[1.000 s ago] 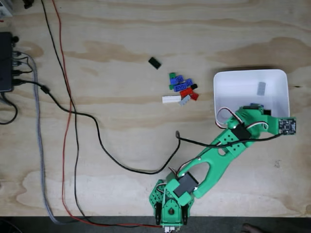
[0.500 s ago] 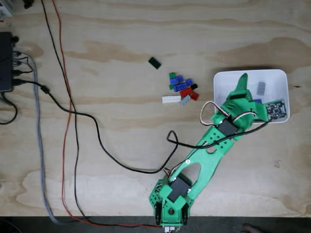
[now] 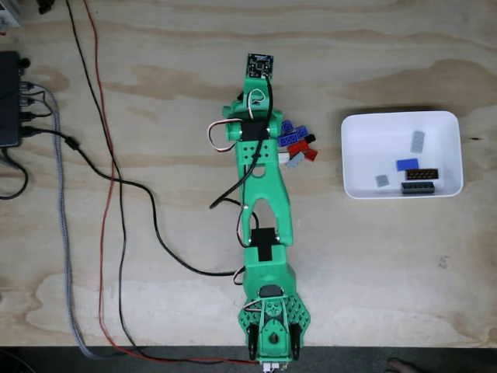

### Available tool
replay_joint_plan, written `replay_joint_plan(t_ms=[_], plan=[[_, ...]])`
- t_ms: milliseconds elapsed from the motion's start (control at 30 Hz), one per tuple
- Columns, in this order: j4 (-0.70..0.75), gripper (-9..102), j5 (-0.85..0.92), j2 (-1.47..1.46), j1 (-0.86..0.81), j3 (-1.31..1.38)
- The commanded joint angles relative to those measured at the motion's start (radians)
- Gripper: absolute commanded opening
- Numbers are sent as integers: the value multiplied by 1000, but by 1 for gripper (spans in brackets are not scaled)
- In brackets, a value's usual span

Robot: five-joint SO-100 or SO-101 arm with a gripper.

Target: Put all lego bricks in the bin.

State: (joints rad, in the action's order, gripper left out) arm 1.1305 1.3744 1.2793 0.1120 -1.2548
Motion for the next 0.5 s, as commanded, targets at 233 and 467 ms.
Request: replay_joint_plan(t_ms=[233,467], plan=[[-109,32,344,-212,-54,149],[-290,32,425,-284,-66,133]])
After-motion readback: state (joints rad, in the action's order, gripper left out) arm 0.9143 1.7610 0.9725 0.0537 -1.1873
